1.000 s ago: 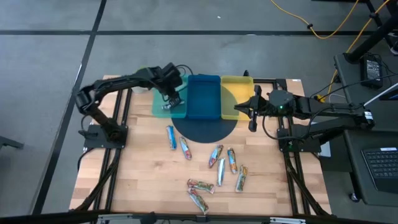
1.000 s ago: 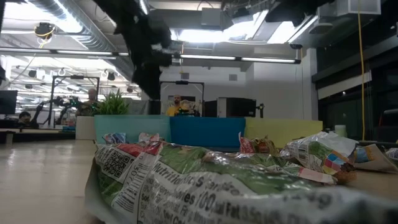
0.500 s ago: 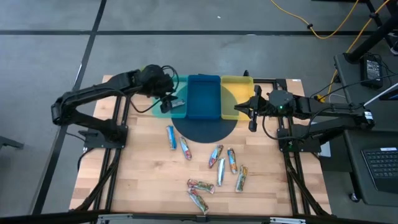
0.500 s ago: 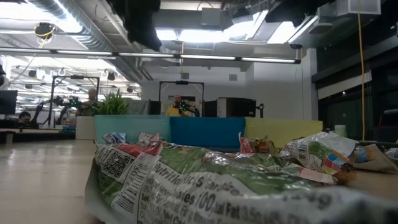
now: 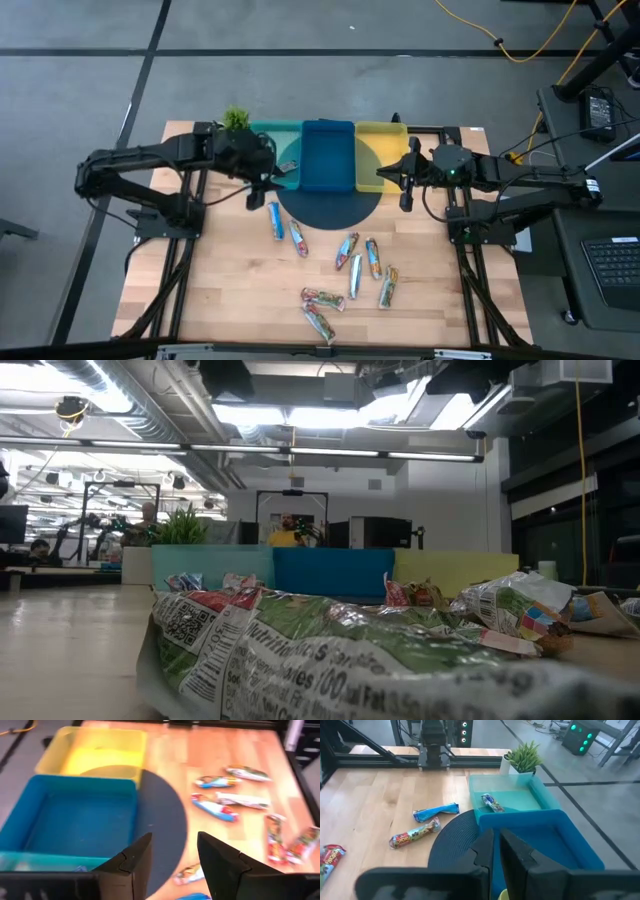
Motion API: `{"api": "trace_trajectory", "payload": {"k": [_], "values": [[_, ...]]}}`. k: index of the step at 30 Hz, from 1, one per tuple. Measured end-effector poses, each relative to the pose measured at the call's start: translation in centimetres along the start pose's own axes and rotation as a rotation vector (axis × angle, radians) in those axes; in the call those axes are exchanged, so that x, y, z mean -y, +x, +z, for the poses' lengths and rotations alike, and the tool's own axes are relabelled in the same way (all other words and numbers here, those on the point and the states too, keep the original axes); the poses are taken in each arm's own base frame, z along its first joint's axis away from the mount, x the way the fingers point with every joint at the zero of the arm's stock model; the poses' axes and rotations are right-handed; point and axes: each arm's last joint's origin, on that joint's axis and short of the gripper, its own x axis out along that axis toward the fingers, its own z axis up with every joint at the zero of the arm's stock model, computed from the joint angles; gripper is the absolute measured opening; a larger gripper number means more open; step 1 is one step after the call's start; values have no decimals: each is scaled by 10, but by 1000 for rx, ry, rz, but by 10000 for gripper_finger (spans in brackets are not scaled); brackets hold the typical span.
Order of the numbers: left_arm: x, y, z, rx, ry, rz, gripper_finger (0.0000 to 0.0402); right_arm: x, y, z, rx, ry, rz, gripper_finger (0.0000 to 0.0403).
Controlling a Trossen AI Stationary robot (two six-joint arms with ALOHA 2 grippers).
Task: Pick and place Granola Bars by type
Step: Put the blue granola bar into the light blue bin
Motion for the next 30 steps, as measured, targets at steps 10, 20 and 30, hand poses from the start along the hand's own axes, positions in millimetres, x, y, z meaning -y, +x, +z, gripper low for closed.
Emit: {"api": "trace_trajectory", "payload": {"k": [10, 20, 30], "values": [[38, 3, -7, -80, 87, -134, 151, 0, 0, 0, -1, 3, 0, 34], [48, 13, -19, -161, -165, -127, 149, 0, 0, 0, -2, -22, 0, 34], [44, 44, -67, -325, -599, 34, 152, 0, 0, -1, -15, -21, 0, 34]]}}
